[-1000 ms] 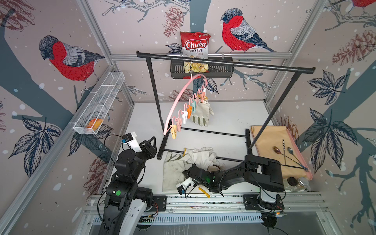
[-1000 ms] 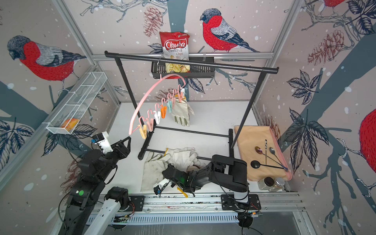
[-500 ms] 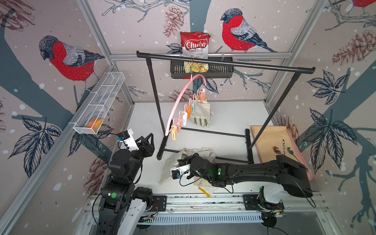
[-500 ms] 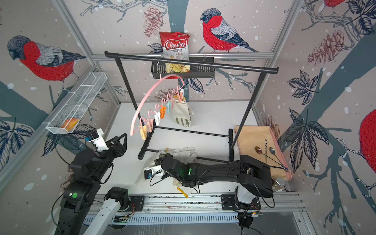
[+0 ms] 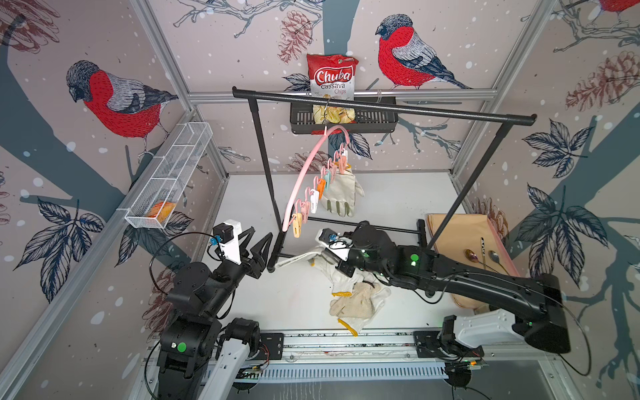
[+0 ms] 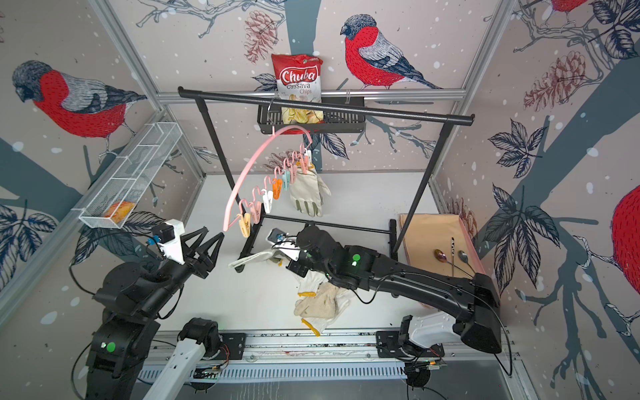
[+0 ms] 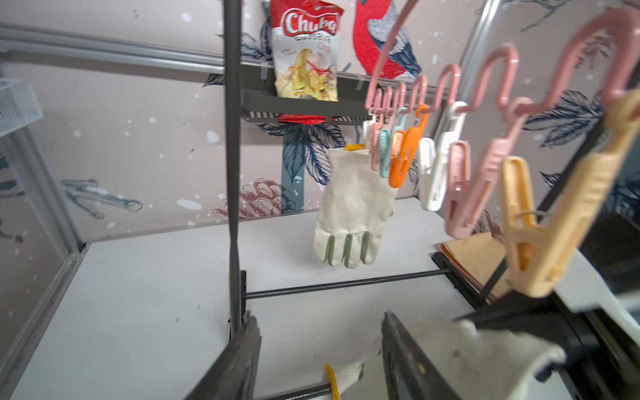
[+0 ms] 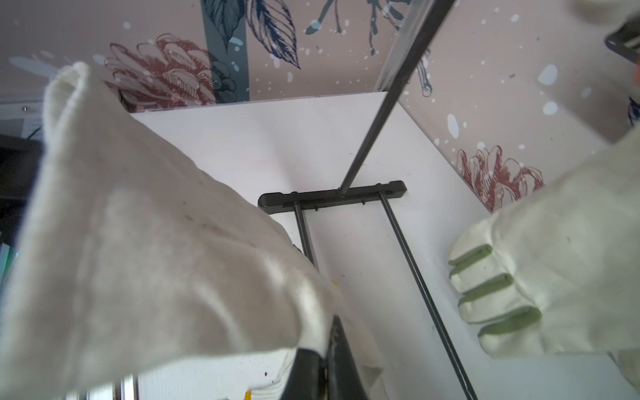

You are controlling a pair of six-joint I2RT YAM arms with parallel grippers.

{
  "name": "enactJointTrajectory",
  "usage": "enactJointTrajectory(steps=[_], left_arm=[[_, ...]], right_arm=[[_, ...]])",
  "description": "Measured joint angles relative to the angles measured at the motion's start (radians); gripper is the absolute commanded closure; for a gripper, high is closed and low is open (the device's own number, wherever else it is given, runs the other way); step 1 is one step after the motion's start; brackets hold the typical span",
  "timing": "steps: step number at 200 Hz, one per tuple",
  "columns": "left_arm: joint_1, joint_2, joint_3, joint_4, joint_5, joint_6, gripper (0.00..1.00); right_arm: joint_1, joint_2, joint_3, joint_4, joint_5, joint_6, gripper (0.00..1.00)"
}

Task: Clip the gloves onto a hanger to dry
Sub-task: Pick up the glove from the center of the board.

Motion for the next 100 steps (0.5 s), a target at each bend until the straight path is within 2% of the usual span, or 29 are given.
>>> enactJointTrajectory(steps=[42, 62, 100], left_arm=[[-0.016, 0.061, 0.003, 0.006, 0.275, 0.17, 0.45], [-0.018, 0.072, -0.048, 0.052, 0.364, 0.17, 0.45], [-0.018, 0.077, -0.13, 0.196, 0.439, 0.134, 0.44]], right_arm=[[-0.124, -0.153, -0.064, -0.023, -0.121, 0.145, 1.0], [-0.142, -0.205, -0.087, -0.03, -0.152, 0.148, 1.0], [-0.145, -0.26, -0.095, -0.034, -0.187, 0.146, 1.0]])
